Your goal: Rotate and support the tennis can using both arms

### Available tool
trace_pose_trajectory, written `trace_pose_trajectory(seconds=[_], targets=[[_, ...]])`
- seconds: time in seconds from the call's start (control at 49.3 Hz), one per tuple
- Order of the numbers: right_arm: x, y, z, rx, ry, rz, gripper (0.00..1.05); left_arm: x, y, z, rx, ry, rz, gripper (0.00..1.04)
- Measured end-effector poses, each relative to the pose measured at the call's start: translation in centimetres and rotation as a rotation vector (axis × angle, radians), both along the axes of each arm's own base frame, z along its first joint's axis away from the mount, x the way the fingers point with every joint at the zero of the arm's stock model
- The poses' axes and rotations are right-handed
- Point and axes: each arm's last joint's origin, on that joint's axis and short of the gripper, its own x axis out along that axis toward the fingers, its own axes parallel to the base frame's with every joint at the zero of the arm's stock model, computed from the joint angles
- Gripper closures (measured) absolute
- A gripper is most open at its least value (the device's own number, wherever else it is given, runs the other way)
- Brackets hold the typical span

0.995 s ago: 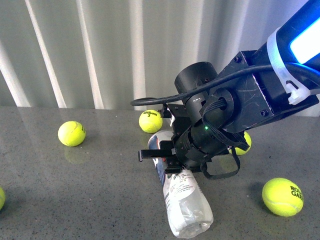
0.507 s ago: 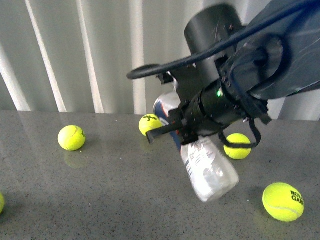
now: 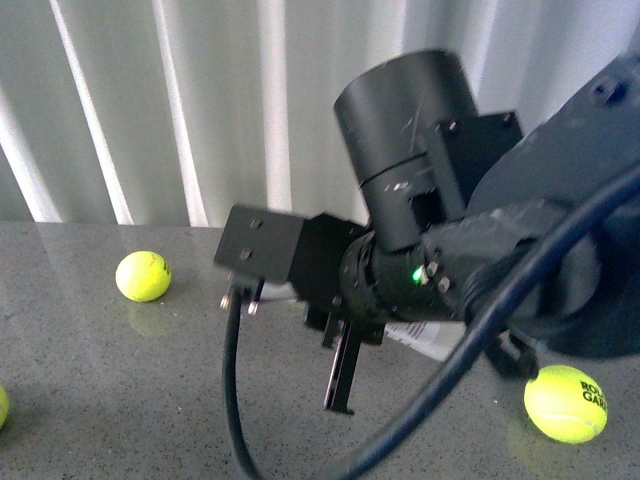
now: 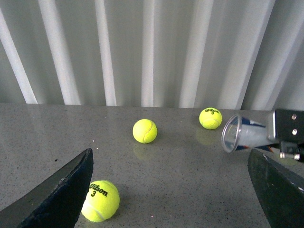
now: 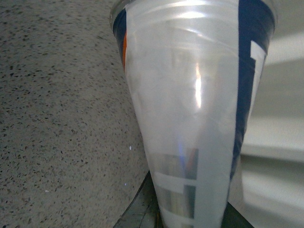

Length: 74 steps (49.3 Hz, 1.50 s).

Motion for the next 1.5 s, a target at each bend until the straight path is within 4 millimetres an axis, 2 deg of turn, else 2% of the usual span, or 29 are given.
trace_pose_trajectory(seconds=[0.325,0.65,0.812,1.035,1.177,1.38,1.502], targets=[[0.0,2.7,-4.2,-0.108,-0.061,0.183,0.99,0.0,0.0,0.0,0.0,0.0,0.0,0.07],[-0.1,4.2,-5.4,-0.075,-0.05,0.213,0.99,0.0,0.0,0.0,0.0,0.0,0.0,0.07],[-0.5,4.3,-6.0,-0.062,-0.024,0.211,0.99,0.0,0.0,0.0,0.0,0.0,0.0,0.07],[-1.4,4.3,-7.7,-0.051,0.046,0.209,0.99,0.0,0.0,0.0,0.0,0.0,0.0,0.07],[-1.8,4.6,-7.8,-0.045,0.05,0.214,0.99,0.0,0.0,0.0,0.0,0.0,0.0,0.07],[-2.3,4.3,-8.1,-0.045,0.101,0.228,0.71,0.0,0.0,0.0,0.0,0.0,0.0,0.07],[-2.8,3.8,-7.8,-0.05,0.139,0.225,0.46,0.0,0.0,0.0,0.0,0.0,0.0,0.07]])
